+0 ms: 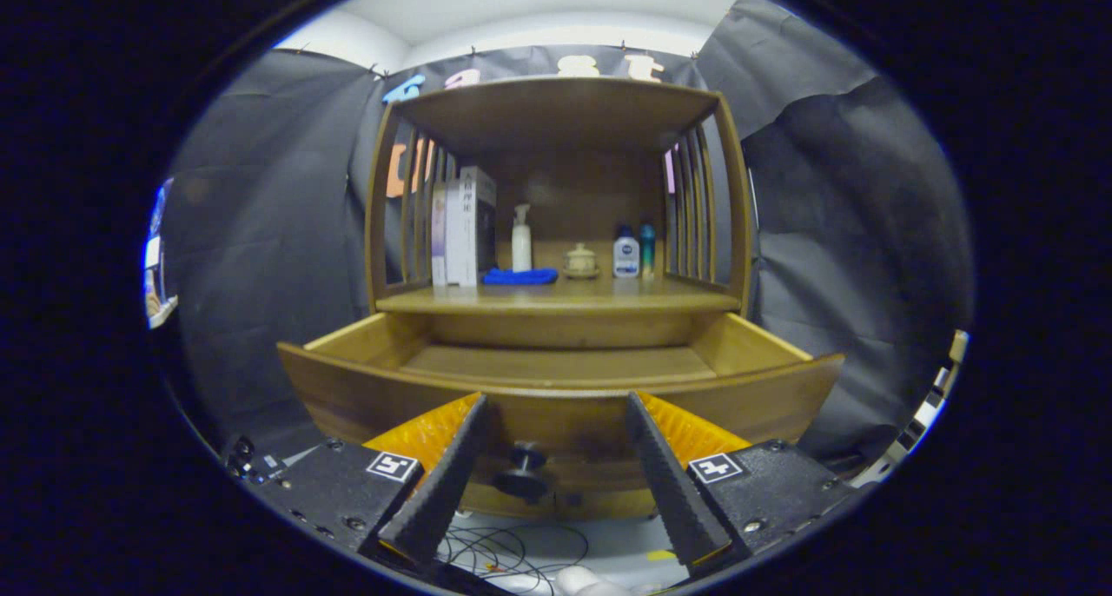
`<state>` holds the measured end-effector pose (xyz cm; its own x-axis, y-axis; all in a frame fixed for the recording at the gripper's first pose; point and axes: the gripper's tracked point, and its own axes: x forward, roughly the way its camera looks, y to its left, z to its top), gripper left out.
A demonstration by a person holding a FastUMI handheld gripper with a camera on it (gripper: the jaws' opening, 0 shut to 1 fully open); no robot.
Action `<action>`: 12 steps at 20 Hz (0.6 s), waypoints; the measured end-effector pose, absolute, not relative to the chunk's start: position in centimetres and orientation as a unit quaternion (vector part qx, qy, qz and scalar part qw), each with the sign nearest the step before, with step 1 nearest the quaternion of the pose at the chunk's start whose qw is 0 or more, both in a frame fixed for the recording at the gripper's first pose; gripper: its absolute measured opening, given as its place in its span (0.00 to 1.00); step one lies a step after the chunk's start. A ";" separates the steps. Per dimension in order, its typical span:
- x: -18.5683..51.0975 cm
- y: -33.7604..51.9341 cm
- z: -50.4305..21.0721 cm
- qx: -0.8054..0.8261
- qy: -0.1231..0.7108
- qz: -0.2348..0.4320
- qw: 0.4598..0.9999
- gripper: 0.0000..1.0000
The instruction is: Pull open the drawer, take out the items inside it, and place them on the countertop above the cabinet.
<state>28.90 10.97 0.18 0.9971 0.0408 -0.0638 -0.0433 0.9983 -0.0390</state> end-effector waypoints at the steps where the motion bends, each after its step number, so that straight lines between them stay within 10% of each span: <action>1: 29.0 10.9 1.6 -0.021 0.024 0.023 0.999 0.98; 12: 36.8 12.3 12.4 -0.030 0.056 0.058 0.996 0.99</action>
<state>36.78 12.30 12.37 0.9870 0.1113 -0.1160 -0.1181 0.9915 -0.0539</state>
